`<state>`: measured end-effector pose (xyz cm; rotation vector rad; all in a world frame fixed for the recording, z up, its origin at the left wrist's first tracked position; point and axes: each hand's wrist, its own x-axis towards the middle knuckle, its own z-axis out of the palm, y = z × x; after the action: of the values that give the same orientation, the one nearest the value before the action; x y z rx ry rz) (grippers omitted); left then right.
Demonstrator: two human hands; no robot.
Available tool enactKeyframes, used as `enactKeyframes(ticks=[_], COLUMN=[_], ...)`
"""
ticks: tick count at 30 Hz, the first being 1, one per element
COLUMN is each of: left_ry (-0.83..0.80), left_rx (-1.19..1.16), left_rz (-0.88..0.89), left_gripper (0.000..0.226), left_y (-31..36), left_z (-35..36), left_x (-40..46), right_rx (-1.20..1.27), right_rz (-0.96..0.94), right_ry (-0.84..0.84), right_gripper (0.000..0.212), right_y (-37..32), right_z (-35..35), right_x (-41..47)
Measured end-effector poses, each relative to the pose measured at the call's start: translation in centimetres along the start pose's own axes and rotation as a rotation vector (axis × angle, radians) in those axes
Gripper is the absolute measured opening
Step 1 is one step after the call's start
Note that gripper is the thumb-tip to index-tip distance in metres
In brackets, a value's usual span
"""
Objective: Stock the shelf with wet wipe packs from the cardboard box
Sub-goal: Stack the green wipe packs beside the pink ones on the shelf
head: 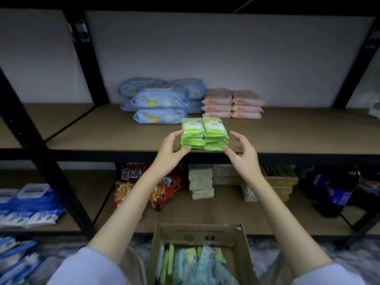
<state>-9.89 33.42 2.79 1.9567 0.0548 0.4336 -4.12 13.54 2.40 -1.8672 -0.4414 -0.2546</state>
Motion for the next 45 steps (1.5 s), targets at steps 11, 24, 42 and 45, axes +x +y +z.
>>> enactKeyframes(ticks=[11, 24, 42, 45], left_ry=[-0.224, -0.075, 0.256, 0.303], left_rx=[0.057, -0.003, 0.014, -0.104], left_rz=[-0.402, -1.104, -1.087, -1.089], left_gripper=[0.025, 0.025, 0.024, 0.03], left_y=[-12.4, -28.8, -39.6, -40.6], left_z=[5.9, 10.5, 14.6, 15.4], left_x=[-11.9, -20.6, -18.4, -18.8], right_rx=[-0.169, -0.182, -0.076, -0.184], right_rz=[0.363, 0.979, 1.145, 1.009], right_ry=[-0.328, -0.507, -0.644, -0.693], right_gripper=[0.024, 0.02, 0.035, 0.045], right_y=[12.3, 24.7, 33.6, 34.5], right_z=[2.4, 9.0, 27.2, 28.4], right_x=[-12.4, -19.1, -15.4, -15.4])
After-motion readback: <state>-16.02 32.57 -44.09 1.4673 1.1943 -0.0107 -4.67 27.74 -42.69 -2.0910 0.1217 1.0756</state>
